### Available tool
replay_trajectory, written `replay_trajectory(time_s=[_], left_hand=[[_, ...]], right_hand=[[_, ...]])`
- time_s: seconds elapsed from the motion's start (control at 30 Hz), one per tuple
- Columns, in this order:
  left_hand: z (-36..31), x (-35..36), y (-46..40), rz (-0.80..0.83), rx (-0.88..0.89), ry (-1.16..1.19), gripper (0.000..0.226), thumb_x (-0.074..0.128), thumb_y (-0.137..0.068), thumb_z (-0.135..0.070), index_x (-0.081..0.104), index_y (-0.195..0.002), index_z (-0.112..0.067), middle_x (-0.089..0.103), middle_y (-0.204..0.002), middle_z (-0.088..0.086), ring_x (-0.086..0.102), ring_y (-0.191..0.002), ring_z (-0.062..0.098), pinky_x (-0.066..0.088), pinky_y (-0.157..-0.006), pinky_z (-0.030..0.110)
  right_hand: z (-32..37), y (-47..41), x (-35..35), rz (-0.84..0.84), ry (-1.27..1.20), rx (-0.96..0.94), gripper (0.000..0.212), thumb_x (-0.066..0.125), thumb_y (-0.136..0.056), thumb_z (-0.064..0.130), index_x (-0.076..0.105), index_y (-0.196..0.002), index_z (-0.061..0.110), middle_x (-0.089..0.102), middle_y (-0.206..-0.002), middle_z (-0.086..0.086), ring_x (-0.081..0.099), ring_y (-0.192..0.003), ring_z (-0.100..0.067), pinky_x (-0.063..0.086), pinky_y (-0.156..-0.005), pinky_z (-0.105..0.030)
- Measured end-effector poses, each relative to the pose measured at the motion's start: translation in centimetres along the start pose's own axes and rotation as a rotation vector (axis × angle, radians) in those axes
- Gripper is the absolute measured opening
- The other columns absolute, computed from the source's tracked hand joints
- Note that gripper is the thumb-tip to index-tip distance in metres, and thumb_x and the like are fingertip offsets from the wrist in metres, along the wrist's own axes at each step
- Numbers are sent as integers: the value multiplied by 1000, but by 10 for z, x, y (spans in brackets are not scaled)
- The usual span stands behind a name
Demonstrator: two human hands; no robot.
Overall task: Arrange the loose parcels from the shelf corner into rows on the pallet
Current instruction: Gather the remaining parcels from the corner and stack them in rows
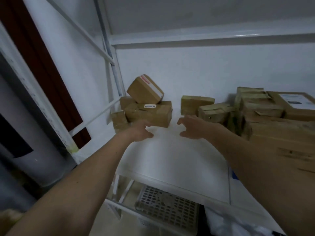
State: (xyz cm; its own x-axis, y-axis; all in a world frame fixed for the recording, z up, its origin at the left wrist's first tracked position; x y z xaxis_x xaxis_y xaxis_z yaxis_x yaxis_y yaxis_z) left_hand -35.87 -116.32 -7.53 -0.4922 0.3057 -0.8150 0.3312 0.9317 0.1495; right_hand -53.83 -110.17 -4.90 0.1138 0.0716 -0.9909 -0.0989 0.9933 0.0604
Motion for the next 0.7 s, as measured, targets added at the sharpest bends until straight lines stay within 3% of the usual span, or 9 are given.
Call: replay_trajectory(time_s=[0.17, 0.33, 0.5, 0.7], left_hand=[[72, -41, -28, 30, -40, -96, 49, 65, -88, -25, 52, -127, 2, 50, -132, 19, 54, -112, 27, 41, -77, 21], [135, -66, -42, 73, -32, -123, 61, 62, -91, -30, 39, -146, -14, 32, -153, 6, 34, -137, 23, 28, -106, 25], [179, -79, -63, 66, -74, -22, 63, 67, -88, -26, 39, -144, -16, 43, -144, 7, 46, -126, 22, 35, -85, 20], [203, -85, -96, 62, -102, 50, 64, 69, -87, -24, 39, -143, -16, 42, -145, 8, 44, -128, 23, 35, -90, 22]], right_hand=[[59, -69, 17, 37, -33, -9, 49, 55, -92, 32, 44, -136, 14, 43, -140, -7, 40, -128, -25, 37, -98, -33], [113, -123, 45, 111, -105, -7, 55, 57, -92, 33, 38, -142, 17, 36, -147, -7, 35, -134, -27, 34, -104, -35], [147, -160, 74, 162, -168, 18, 64, 57, -93, 31, 27, -148, 14, 31, -151, -8, 35, -135, -27, 33, -106, -34], [149, -206, 88, 163, -151, 68, 66, 58, -92, 32, 26, -146, 13, 29, -150, -11, 29, -137, -31, 33, -110, -41]])
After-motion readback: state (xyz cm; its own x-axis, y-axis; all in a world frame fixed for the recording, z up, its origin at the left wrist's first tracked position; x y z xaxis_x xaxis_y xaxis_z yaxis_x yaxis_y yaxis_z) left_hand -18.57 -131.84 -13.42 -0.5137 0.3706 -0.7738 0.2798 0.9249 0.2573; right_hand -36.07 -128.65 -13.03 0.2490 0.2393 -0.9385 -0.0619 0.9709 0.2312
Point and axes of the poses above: each hand's wrist, its own y-axis away from the middle knuckle, its own x-axis out of the palm, z = x × y, the point moved 8 cm from there along -y, towards the middle knuckle
